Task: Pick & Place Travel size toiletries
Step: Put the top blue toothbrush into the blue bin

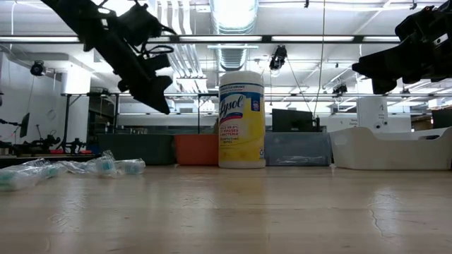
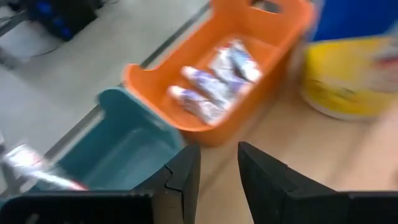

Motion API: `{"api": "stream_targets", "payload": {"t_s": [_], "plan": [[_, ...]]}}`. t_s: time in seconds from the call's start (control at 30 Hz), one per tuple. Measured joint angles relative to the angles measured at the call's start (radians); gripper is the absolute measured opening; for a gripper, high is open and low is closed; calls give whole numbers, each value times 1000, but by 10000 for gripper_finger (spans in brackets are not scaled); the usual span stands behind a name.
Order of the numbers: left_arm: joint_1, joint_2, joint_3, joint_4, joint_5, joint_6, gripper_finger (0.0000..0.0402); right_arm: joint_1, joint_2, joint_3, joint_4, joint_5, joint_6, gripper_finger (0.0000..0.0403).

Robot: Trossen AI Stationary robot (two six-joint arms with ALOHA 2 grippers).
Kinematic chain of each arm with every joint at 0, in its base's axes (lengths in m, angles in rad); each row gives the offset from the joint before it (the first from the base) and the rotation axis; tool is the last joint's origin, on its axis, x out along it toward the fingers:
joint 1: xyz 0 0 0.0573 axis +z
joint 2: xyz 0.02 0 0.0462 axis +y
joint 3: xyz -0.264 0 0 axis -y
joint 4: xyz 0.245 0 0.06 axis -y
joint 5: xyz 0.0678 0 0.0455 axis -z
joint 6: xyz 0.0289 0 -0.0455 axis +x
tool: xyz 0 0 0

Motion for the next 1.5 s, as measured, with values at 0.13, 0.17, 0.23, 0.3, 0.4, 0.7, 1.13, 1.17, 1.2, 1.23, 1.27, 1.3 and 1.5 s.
{"api": "stream_targets", "payload": {"t_s": [0.13,0.17,0.23,0.3,0.4,0.7,1.13,1.17,1.2,1.23,1.27,1.3,1.5], "plan": [[-90,0,0,-45,9,2,113,0,0,0,0,0,1,118],[-111,0,0,-59,23,3,113,0,0,0,0,0,-1,119],[-147,0,0,-87,68,2,113,0,0,0,0,0,-1,122],[-179,0,0,-110,123,2,113,0,0,0,0,0,1,124],[-217,0,0,-130,199,2,113,0,0,0,0,0,-1,127],[-259,0,-2,-169,336,1,113,0,0,0,0,0,-1,127],[-290,4,-11,-361,398,0,113,0,0,0,0,0,-1,123],[-297,4,-17,-359,401,1,113,0,0,0,0,0,-1,124],[-304,4,-24,-360,401,0,113,0,0,0,0,0,0,125],[-310,4,-34,-359,402,0,113,0,0,0,0,0,1,126],[-316,4,-46,-357,402,1,113,0,0,0,0,0,0,128],[-322,4,-59,-357,402,0,113,0,0,0,0,0,-1,129],[-333,4,-127,-295,402,-1,113,0,0,0,0,0,-1,127]]}}
